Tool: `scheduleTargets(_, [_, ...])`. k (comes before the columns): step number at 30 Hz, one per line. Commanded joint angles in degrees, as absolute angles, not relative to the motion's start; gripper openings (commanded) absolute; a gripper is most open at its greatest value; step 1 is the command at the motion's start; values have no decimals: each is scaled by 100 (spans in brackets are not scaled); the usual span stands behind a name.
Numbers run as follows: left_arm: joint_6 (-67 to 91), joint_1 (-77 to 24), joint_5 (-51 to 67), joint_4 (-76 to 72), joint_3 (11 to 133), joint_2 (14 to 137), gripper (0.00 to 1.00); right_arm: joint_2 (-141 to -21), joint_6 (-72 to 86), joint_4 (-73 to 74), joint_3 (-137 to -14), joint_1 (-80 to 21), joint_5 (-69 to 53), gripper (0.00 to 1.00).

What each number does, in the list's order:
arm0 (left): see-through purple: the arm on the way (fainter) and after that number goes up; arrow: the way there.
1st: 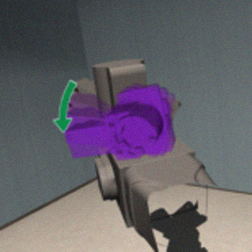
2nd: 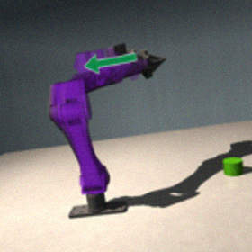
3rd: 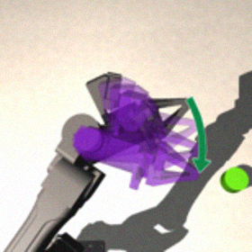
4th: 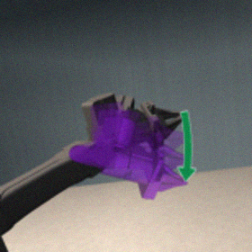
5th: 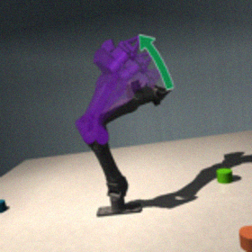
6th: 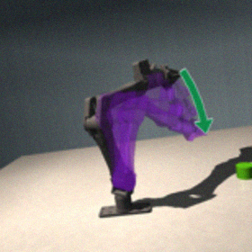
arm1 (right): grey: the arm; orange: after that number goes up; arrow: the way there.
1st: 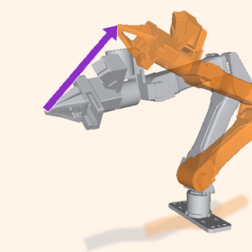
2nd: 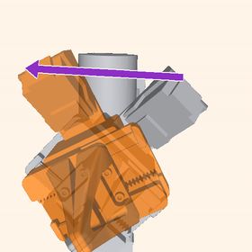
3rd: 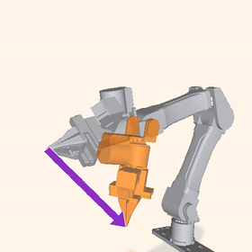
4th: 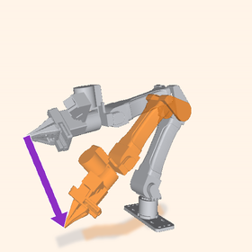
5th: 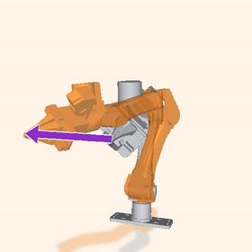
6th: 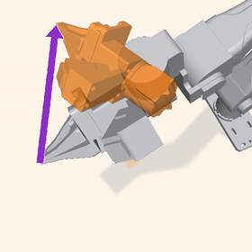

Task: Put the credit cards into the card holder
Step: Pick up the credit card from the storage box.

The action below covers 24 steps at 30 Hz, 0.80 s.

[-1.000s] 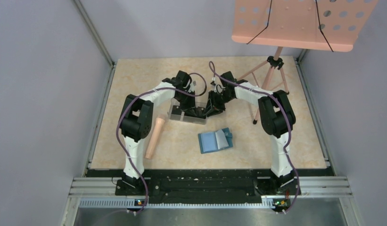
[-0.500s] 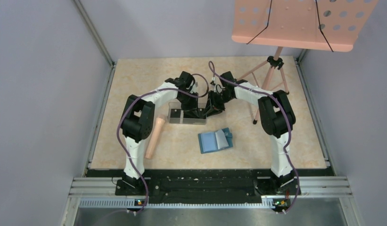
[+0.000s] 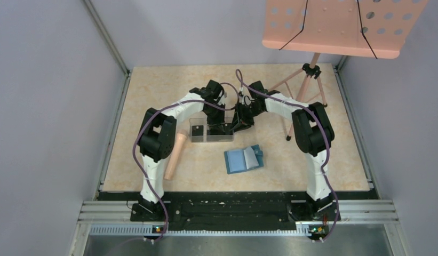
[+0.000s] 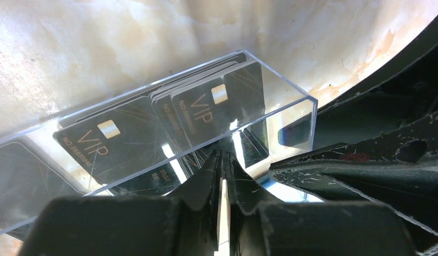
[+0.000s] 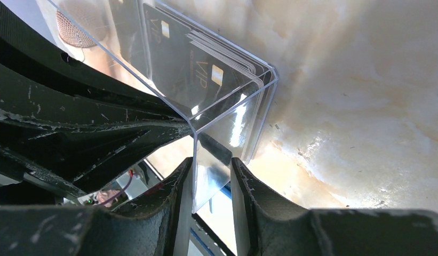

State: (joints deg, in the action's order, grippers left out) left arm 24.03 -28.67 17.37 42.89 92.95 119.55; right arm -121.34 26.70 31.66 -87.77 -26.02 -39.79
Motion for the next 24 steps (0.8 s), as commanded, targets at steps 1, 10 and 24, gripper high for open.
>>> scheduleTargets(1, [2477, -2881, 1577, 4272, 9518, 11913, 16, -11864, 2647, 2952, -8870, -2672, -4215, 30])
scheduleTargets(10, [2544, -2877, 976, 4596, 9482, 11972, 28, -11862, 2654, 2953, -8852, -2672, -4228, 30])
scheduleTargets(24, [2520, -2885, 1667, 4257, 9483, 12076, 17, -11860, 2658, 2948, -8834, -2674, -4279, 29])
